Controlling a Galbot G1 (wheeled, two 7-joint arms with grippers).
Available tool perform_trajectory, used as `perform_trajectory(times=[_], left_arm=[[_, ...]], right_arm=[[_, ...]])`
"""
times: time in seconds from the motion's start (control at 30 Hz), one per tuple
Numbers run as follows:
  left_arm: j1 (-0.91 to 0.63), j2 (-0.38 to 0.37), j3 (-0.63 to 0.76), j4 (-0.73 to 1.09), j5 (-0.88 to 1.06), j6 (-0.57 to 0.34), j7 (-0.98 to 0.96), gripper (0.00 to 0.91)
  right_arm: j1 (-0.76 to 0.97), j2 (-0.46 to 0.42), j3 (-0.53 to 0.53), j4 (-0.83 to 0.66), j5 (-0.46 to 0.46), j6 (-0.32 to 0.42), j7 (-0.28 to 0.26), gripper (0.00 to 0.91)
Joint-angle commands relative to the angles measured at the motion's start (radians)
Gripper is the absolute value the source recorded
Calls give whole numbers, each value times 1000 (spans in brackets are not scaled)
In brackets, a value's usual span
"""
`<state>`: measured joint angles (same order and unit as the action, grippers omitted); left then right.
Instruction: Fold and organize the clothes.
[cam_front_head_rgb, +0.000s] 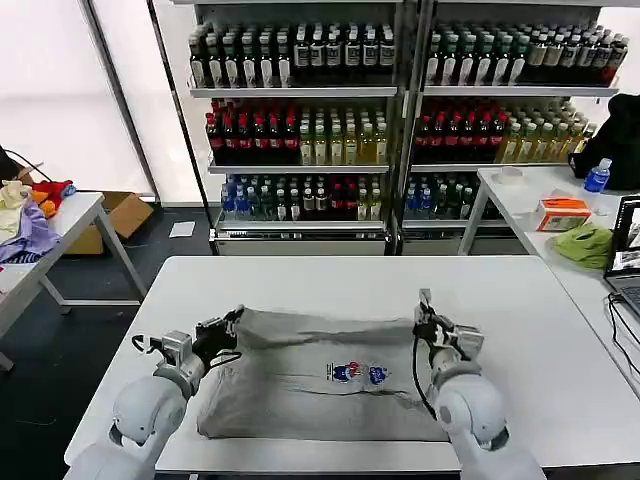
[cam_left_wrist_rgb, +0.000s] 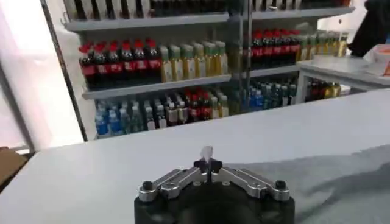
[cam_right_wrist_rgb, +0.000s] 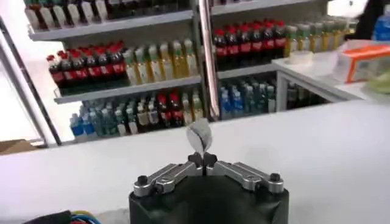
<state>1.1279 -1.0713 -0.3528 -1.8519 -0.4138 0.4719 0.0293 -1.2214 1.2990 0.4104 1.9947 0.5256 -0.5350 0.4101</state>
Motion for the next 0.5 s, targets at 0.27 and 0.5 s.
perform_trajectory(times=[0.27,0.5], left_arm=[[130,14,-17,-57,27,-15,14,0],[157,21,-19,-68,37,-13,16,0]], right_arm=[[-270,5,103,113,-9,24,24,0],[-292,6,85,132,-32,22,26,0]])
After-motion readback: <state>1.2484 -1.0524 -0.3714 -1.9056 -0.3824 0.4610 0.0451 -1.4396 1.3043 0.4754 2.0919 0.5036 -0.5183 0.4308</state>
